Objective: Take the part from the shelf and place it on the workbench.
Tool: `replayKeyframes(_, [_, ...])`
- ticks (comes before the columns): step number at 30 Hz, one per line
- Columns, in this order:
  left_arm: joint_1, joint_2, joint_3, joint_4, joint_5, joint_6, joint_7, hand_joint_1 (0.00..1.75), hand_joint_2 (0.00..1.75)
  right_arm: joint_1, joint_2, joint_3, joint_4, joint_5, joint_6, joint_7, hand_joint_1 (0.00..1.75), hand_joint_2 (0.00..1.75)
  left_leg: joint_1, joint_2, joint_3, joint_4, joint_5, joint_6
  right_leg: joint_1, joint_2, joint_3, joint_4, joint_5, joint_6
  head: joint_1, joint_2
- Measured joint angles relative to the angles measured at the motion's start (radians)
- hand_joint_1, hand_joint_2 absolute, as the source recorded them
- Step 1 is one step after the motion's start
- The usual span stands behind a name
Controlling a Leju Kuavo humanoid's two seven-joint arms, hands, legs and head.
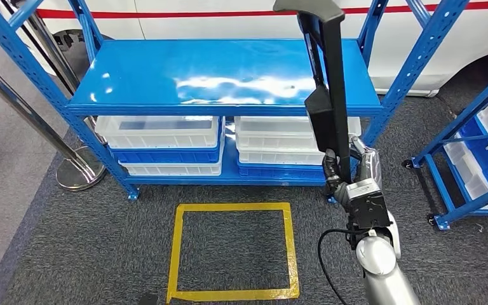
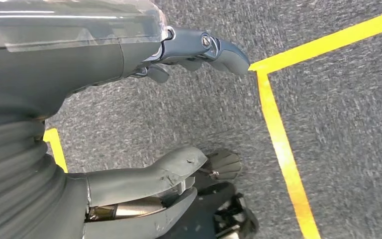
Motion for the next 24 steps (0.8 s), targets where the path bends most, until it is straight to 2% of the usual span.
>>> replayKeyframes(2, [0.001,0.0,0.0,0.0,0.0,0.0,0.0,0.0,1.75,0.001,0.0,0.0,-0.001,0.0,0.0,0.0,1.75,1.75,0.0,0.0,-0.005,0.004,0.012,-0.009,0.002,0.001,-0.002,-0.011,0.004,-0.008,0.0,0.0])
replayKeyframes(3, [0.001,0.0,0.001,0.0,0.0,0.0,0.0,0.0,1.75,0.0,0.0,0.0,0.0,-0.001,0.0,0.0,1.75,1.75,0.001,-0.002,-0.009,0.006,0.012,-0.014,0.001,0.0,-0.006,-0.015,0.012,-0.014,0.001,0.0])
replayKeyframes(4, [0.002,0.001,0.001,0.0,0.0,0.001,0.0,0.0,1.75,0.0,0.0,0.0,0.0,-0.001,0.0,0.0,1.75,1.75,0.003,-0.004,-0.015,0.017,-0.003,-0.021,-0.001,-0.001,-0.012,-0.017,0.022,-0.021,0.0,0.0])
replayKeyframes(5, [0.002,0.001,0.002,0.0,0.0,0.001,0.0,0.0,1.75,0.0,0.0,0.0,0.0,-0.002,0.0,-0.001,1.75,1.75,0.005,-0.007,-0.025,0.043,-0.033,-0.028,-0.004,-0.002,-0.02,-0.021,0.033,-0.028,0.0,0.0])
replayKeyframes(6, [0.002,0.002,0.002,0.0,-0.001,0.001,0.0,0.0,1.75,0.0,0.001,0.0,0.0,-0.002,0.001,-0.001,1.75,1.75,0.011,-0.008,-0.039,0.089,-0.078,-0.035,-0.005,-0.003,-0.029,-0.022,0.043,-0.032,0.0,0.0])
replayKeyframes(7, [0.002,0.001,0.002,0.0,-0.001,0.001,0.0,0.0,1.75,0.0,0.001,0.0,0.0,-0.002,0.001,-0.001,1.75,1.75,0.017,-0.008,-0.054,0.148,-0.124,-0.043,-0.005,-0.003,-0.04,-0.022,0.052,-0.034,-0.001,0.0])
replayKeyframes(8, [0.001,0.001,0.002,0.0,-0.002,0.001,0.0,0.0,1.75,0.0,0.001,0.0,0.0,-0.003,0.001,-0.002,1.75,1.75,0.022,-0.008,-0.066,0.207,-0.158,-0.048,-0.005,-0.003,-0.052,-0.022,0.061,-0.034,-0.001,0.0])
replayKeyframes(9, [0.001,0.001,0.003,0.0,-0.003,0.001,0.0,0.0,1.75,0.001,0.002,0.0,0.0,-0.003,0.001,-0.002,1.75,1.75,0.028,-0.008,-0.068,0.248,-0.172,-0.053,-0.005,-0.003,-0.063,-0.021,0.069,-0.032,-0.001,0.0])
replayKeyframes(10, [0.001,0.001,0.003,0.0,-0.003,0.001,0.0,0.0,1.75,0.001,0.002,0.0,0.0,-0.003,0.001,-0.002,1.75,1.75,0.033,-0.008,-0.057,0.26,-0.167,-0.057,-0.005,-0.003,-0.074,-0.02,0.077,-0.03,-0.001,0.0])
replayKeyframes(11, [0.001,0.001,0.003,0.0,-0.005,0.001,0.0,0.0,1.75,0.002,0.002,0.0,0.0,-0.003,0.001,-0.002,1.75,1.75,0.038,-0.008,-0.026,0.234,-0.146,-0.059,-0.005,-0.003,-0.084,-0.019,0.084,-0.028,-0.001,0.0])
replayKeyframes(12, [0.0,0.001,0.003,0.0,-0.006,0.001,0.0,0.0,1.75,0.002,0.002,0.0,-0.001,-0.003,0.001,-0.002,1.75,1.75,0.041,-0.008,0.021,0.177,-0.122,-0.059,-0.006,-0.003,-0.091,-0.019,0.09,-0.024,-0.001,0.0])
replayKeyframes(14, [-0.004,0.001,0.004,0.0,-0.009,0.002,0.0,0.0,1.75,0.0,0.002,0.0,-0.005,-0.004,0.001,-0.003,1.75,1.75,0.041,-0.012,0.113,0.041,-0.106,-0.058,-0.008,-0.003,-0.102,-0.02,0.102,-0.013,-0.001,0.0])
replayKeyframes(15, [-0.005,0.001,0.004,0.0,-0.009,0.002,0.0,0.0,1.75,-0.001,0.002,0.0,-0.007,-0.004,0.001,-0.004,1.75,1.75,0.038,-0.014,0.139,-0.004,-0.108,-0.055,-0.01,-0.003,-0.105,-0.023,0.109,-0.006,-0.001,0.0])
replayKeyframes(16, [-0.007,0.001,0.005,0.0,-0.01,0.002,0.0,0.0,1.75,-0.001,0.002,0.0,-0.008,-0.005,0.001,-0.005,1.75,1.75,0.031,-0.017,0.148,-0.026,-0.112,-0.05,-0.013,-0.003,-0.107,-0.027,0.117,0.001,-0.001,0.0])
replayKeyframes(18, [-0.005,0.001,0.006,0.0,-0.01,0.003,0.0,0.0,1.75,0.001,0.002,-0.001,-0.008,-0.006,0.001,-0.007,1.75,1.75,0.024,-0.016,0.146,-0.043,-0.096,-0.035,-0.021,-0.002,-0.11,-0.034,0.128,0.016,-0.001,0.0])
replayKeyframes(19, [-0.004,0.001,0.007,0.0,-0.01,0.004,0.0,0.0,1.75,0.004,0.002,-0.001,-0.008,-0.007,0.001,-0.007,1.75,1.75,0.022,-0.013,0.144,-0.051,-0.086,-0.026,-0.022,-0.002,-0.114,-0.029,0.118,0.02,-0.001,0.0])
replayKeyframes(20, [-0.003,0.001,0.007,0.0,-0.01,0.004,0.0,0.0,1.75,0.006,0.002,-0.002,-0.008,-0.008,0.001,-0.007,1.75,1.75,0.021,-0.011,0.14,-0.058,-0.076,-0.016,-0.021,-0.001,-0.122,-0.006,0.092,0.02,0.0,0.0])
replayKeyframes(21, [-0.003,0.001,0.008,0.0,-0.01,0.004,0.0,0.0,1.75,0.007,0.002,-0.002,-0.008,-0.008,0.001,-0.007,1.75,1.75,0.021,-0.008,0.134,-0.062,-0.067,-0.007,-0.019,0.0,-0.137,0.036,0.052,0.018,0.0,0.0])
replayKeyframes(23, [-0.005,0.001,0.008,0.0,-0.01,0.004,0.0,0.0,1.75,0.009,0.003,-0.003,-0.008,-0.009,0.0,-0.008,1.75,1.75,0.014,-0.007,0.114,-0.056,-0.056,0.004,-0.012,0.001,-0.173,0.157,-0.032,0.012,0.0,0.0])
replayKeyframes(24, [-0.005,0.001,0.009,0.0,-0.01,0.004,0.0,0.0,1.75,0.01,0.003,-0.003,-0.008,-0.01,0.0,-0.008,1.75,1.75,0.011,-0.007,0.102,-0.051,-0.051,0.006,-0.009,0.002,-0.183,0.206,-0.053,0.011,0.0,0.0])
